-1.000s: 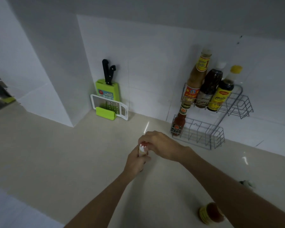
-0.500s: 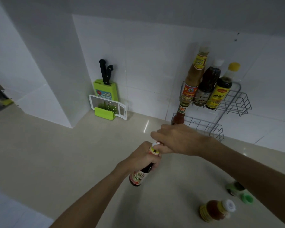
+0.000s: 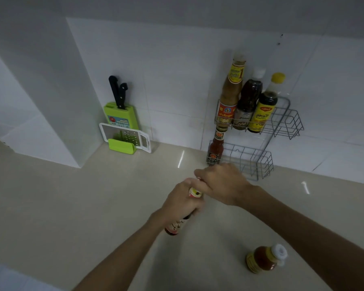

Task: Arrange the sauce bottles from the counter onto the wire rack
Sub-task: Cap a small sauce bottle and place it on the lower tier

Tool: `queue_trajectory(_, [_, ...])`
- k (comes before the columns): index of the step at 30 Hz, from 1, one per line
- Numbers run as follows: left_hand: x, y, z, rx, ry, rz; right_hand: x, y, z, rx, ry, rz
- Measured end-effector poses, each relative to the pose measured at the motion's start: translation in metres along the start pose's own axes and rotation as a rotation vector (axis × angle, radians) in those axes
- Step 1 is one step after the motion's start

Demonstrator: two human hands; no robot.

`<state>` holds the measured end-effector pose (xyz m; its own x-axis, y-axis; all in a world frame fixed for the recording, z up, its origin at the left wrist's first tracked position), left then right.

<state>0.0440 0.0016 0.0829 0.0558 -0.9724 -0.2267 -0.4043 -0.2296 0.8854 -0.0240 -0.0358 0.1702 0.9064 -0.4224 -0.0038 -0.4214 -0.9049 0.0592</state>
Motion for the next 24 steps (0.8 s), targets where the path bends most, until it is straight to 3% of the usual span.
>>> queue_trajectory(2, [0.000, 0.013, 0.002, -0.083, -0.140, 0.084, -0.005, 0.001, -0.005, -0.058, 0.163, -0.105])
queue_trajectory(3, [0.000, 0.015, 0.001, -0.052, -0.104, 0.068, -0.005, 0.006, -0.005, -0.061, 0.215, -0.100])
queue_trajectory(6, [0.002, 0.014, -0.010, 0.103, 0.232, -0.096, -0.002, 0.009, -0.013, -0.114, 0.193, 0.083])
queue_trajectory(8, [-0.001, 0.021, -0.012, 0.246, 0.379, -0.147, 0.004, 0.006, 0.000, -0.140, 0.035, 0.159])
queue_trajectory(11, [-0.001, 0.030, -0.016, 0.262, 0.481, -0.130, 0.006, 0.025, 0.009, 0.342, 0.016, 0.384])
queue_trajectory(13, [0.006, 0.038, -0.018, 0.181, 0.421, -0.048, 0.008, 0.034, 0.000, 0.604, 0.165, 0.397])
queue_trajectory(16, [0.021, 0.036, -0.016, -0.107, 0.143, 0.077, 0.012, 0.049, -0.030, 0.611, 0.194, 0.284])
queue_trajectory(19, [0.029, 0.014, -0.013, -0.227, -0.041, 0.066, 0.007, 0.084, -0.055, 0.732, 0.231, 0.302])
queue_trajectory(21, [0.035, 0.002, -0.006, -0.243, -0.039, 0.030, 0.000, 0.103, -0.059, 0.881, 0.277, 0.343])
queue_trajectory(24, [0.052, 0.000, 0.004, -0.226, 0.107, 0.026, -0.016, 0.113, -0.044, 1.072, 0.328, 0.416])
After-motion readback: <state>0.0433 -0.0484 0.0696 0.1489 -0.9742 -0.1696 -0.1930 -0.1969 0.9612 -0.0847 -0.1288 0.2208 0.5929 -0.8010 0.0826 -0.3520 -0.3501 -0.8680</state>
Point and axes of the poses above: each hand's wrist, its own x-axis towards the middle knuckle, its own z-axis out of the palm, y = z × x, the point moved 7 cm from there along x, towards the middle knuckle, and after that the axes turned 5 degrees about -y, right-handed, at the moved point
